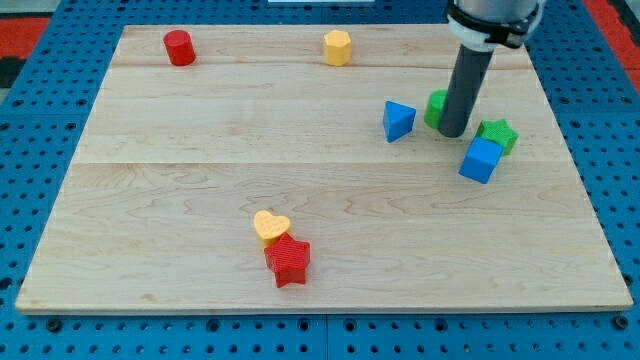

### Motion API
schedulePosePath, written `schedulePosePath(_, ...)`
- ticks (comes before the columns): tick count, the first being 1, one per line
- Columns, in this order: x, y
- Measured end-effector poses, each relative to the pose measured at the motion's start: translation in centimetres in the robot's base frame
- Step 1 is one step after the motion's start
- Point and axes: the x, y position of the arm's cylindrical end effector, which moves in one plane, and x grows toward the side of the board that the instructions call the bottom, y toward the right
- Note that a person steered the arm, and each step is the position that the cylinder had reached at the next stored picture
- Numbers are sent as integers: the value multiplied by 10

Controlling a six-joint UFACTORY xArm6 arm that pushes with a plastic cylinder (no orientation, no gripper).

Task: Slide green circle towards top right

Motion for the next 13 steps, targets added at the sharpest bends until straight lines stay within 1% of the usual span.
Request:
schedulePosePath(2,-29,1)
schedulePosePath(3,-38,-21)
schedulePosePath(5,-76,-35)
schedulePosePath(6,-88,-67)
schedulePosePath(7,-91,-73)
schedulePosePath(8,-99,-48)
schedulePosePath(9,-120,-36)
schedulePosePath(12,-128,-23)
schedulePosePath(13,-159,-51)
